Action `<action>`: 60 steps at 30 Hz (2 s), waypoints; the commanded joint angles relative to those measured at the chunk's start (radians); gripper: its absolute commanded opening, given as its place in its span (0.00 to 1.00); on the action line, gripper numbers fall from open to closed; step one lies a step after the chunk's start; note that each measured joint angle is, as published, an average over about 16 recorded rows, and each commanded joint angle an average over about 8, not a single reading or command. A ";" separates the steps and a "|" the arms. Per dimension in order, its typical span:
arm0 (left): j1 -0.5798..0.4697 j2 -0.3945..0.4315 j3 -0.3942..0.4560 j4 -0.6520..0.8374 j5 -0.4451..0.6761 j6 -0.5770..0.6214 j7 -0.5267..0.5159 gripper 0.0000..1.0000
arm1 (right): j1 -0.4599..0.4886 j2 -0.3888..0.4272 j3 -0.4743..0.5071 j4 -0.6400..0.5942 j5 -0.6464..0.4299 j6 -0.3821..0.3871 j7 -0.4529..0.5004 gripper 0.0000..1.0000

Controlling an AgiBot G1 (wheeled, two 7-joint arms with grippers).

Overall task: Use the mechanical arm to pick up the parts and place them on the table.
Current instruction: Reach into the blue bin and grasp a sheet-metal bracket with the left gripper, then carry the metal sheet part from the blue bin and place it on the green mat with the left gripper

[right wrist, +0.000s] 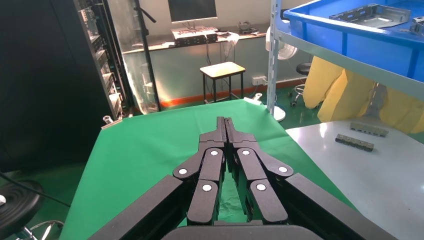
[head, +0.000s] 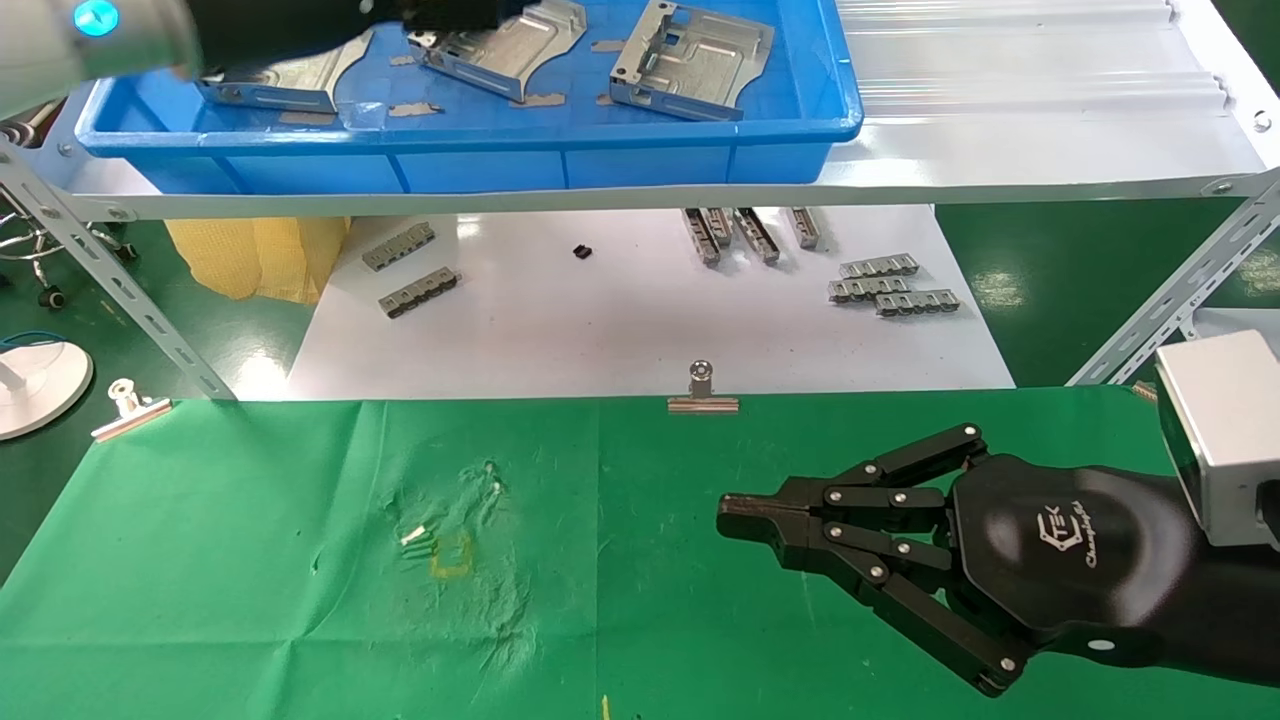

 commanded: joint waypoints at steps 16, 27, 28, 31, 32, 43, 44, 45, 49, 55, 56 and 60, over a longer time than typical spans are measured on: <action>-0.083 0.137 0.041 0.229 0.075 -0.275 -0.010 0.00 | 0.000 0.000 0.000 0.000 0.000 0.000 0.000 1.00; -0.080 0.145 0.058 0.230 0.100 -0.296 -0.016 0.00 | 0.000 0.000 0.000 0.000 0.000 0.000 0.000 1.00; -0.079 0.146 0.059 0.229 0.101 -0.299 -0.016 0.00 | 0.000 0.000 0.000 0.000 0.000 0.000 0.000 1.00; -0.076 0.147 0.062 0.226 0.105 -0.305 -0.016 0.00 | 0.000 0.000 0.000 0.000 0.000 0.000 0.000 1.00; -0.075 0.148 0.062 0.224 0.106 -0.306 -0.016 0.00 | 0.000 0.000 0.000 0.000 0.000 0.000 0.000 1.00; -0.066 0.149 0.062 0.213 0.103 -0.324 -0.016 0.00 | 0.000 0.000 0.000 0.000 0.000 0.000 0.000 1.00; -0.065 0.149 0.061 0.212 0.102 -0.326 -0.017 0.00 | 0.000 0.000 0.000 0.000 0.000 0.000 0.000 1.00; -0.065 0.149 0.060 0.212 0.100 -0.327 -0.018 0.00 | 0.000 0.000 0.000 0.000 0.000 0.000 0.000 1.00; -0.062 0.147 0.054 0.209 0.090 -0.331 -0.019 0.00 | 0.000 0.000 0.000 0.000 0.000 0.000 0.000 1.00; -0.069 0.132 0.037 0.190 0.066 -0.305 0.002 0.00 | 0.000 0.000 0.000 0.000 0.000 0.000 0.000 1.00; -0.072 0.128 0.035 0.187 0.062 -0.295 0.008 0.00 | 0.000 0.000 0.000 0.000 0.000 0.000 0.000 1.00; -0.084 0.106 0.025 0.178 0.046 -0.237 0.032 0.00 | 0.000 0.000 0.000 0.000 0.000 0.000 0.000 1.00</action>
